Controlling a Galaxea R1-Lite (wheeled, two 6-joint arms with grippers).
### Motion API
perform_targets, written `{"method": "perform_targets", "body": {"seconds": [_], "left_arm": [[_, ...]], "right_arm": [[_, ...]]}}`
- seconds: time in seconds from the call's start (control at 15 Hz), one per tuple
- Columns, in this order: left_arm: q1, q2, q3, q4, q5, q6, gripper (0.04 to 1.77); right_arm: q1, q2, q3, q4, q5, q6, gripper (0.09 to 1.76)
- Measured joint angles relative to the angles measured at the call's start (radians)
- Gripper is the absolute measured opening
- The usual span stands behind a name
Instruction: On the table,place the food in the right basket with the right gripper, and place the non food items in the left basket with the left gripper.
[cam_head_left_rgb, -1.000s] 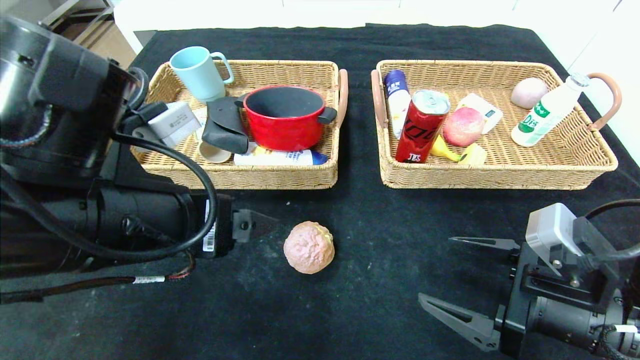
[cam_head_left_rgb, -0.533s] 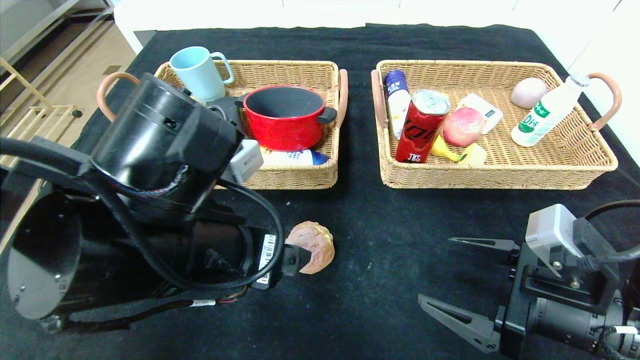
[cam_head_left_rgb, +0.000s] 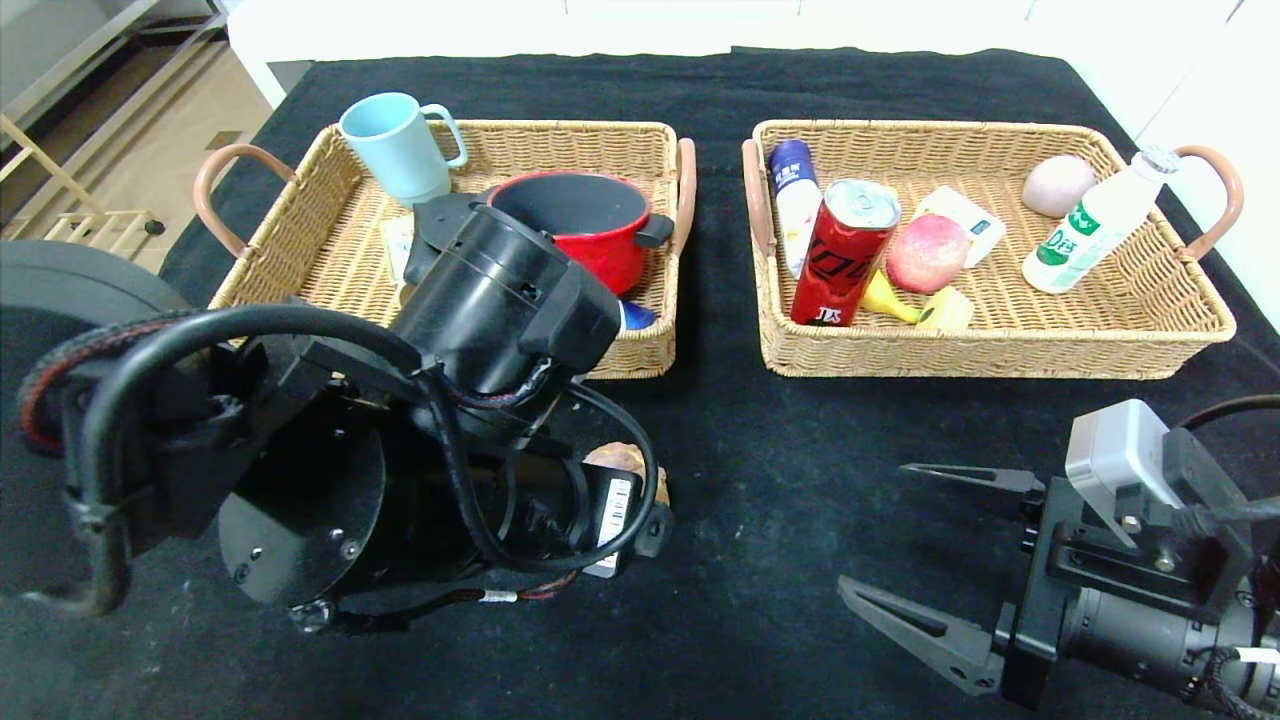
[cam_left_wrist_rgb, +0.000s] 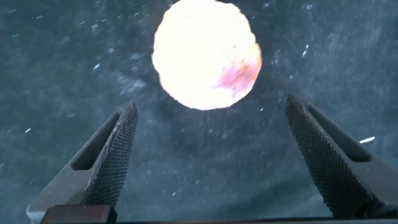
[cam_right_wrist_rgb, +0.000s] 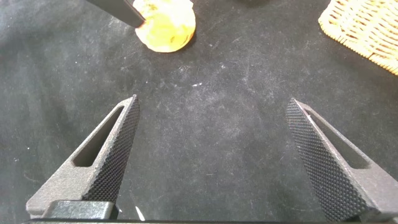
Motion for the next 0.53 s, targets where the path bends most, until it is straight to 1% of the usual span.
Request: {"method": "perform_targets", "body": {"seconds": [0.4,0.53], "left_arm": [[0.003,0.069,-0.030,-0.002,0.004,-0.008,1.72],[0.007,0.085,-0.038,-0.002,0.014,-0.013,1.72]], "right_arm": [[-0.001,-0.006,0.001,-0.004,0.000,0.000,1.71],[-0.001,-0.006,0.001,-0.004,0.000,0.000,1.71]]}}
